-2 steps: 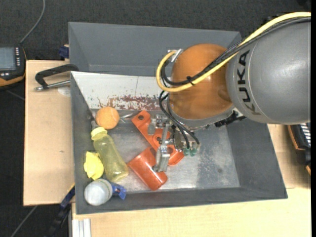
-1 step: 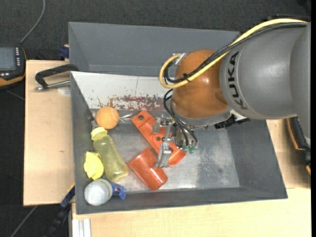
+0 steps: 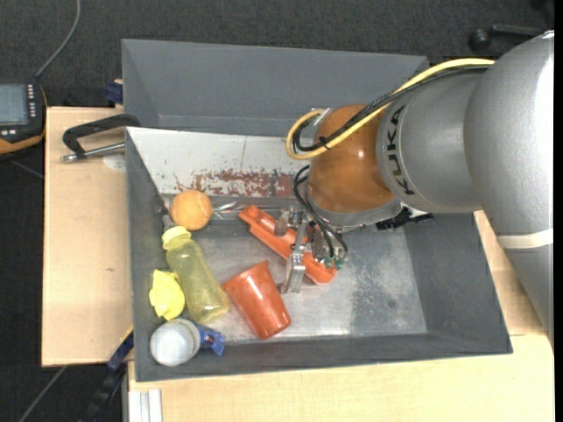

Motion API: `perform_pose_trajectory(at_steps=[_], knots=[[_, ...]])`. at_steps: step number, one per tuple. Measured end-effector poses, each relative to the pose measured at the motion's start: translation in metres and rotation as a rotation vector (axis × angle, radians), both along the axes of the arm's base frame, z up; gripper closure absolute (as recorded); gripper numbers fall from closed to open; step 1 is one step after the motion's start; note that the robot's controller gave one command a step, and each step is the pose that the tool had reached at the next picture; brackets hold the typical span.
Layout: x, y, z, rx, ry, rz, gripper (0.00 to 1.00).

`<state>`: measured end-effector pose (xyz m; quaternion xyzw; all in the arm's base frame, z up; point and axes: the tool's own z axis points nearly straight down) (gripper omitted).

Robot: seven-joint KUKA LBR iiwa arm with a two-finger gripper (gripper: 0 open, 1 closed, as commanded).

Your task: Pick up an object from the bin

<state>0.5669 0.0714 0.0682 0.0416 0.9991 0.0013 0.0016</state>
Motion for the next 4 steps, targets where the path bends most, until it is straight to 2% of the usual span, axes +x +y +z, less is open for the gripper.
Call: perform_pose_trajectory(at_steps=[1, 2, 3, 4], knots=[[0.003, 0.022, 0.002, 0.001, -0.001, -0.207, 0.0], [0.002, 0.013, 0.002, 0.002, -0.001, -0.067, 0.0], [0.005, 0.024, 0.004, 0.004, -0.008, -0.205, 1.0], [0.005, 0.024, 0.004, 0.005, -0.007, -0.205, 1.0]])
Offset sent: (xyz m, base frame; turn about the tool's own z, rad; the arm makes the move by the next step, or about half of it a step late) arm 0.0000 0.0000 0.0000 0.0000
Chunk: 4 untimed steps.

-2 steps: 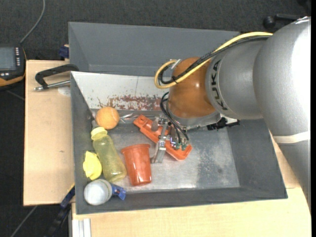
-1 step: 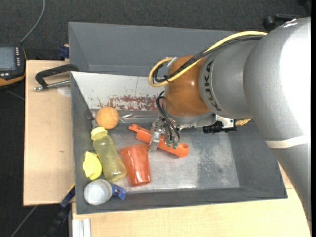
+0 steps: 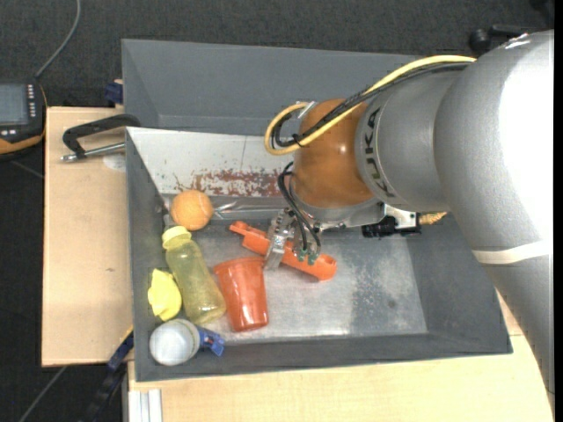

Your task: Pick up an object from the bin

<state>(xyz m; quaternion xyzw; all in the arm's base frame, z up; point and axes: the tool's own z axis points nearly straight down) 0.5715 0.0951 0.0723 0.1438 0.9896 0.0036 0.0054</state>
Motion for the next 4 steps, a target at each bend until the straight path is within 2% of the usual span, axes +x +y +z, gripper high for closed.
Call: perform_pose_trajectory(at_steps=[2, 4], knots=[[-0.001, 0.0, 0.005, 0.0, 0.002, 0.0, 1.0], [-0.002, 0.0, 0.044, 0.0, 0.006, 0.0, 1.0]])
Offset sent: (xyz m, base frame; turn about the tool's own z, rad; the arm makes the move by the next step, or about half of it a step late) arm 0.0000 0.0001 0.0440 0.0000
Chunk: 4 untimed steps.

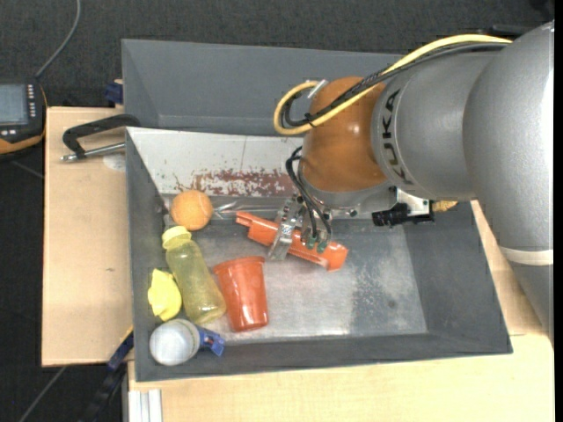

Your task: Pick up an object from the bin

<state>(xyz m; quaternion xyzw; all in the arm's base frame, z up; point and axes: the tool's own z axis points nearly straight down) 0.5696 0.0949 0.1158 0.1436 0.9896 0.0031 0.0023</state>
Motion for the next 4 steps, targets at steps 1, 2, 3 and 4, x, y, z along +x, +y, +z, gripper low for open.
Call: perform_pose_trajectory(at_steps=[1, 2, 3, 4], knots=[[0.001, 0.0, 0.022, 0.001, -0.005, 0.0, 1.0], [0.002, 0.0, 0.043, 0.001, -0.009, 0.001, 1.0], [0.003, 0.0, 0.054, 0.002, -0.011, 0.001, 1.0], [0.003, 0.001, 0.061, 0.002, -0.013, 0.001, 1.0]])
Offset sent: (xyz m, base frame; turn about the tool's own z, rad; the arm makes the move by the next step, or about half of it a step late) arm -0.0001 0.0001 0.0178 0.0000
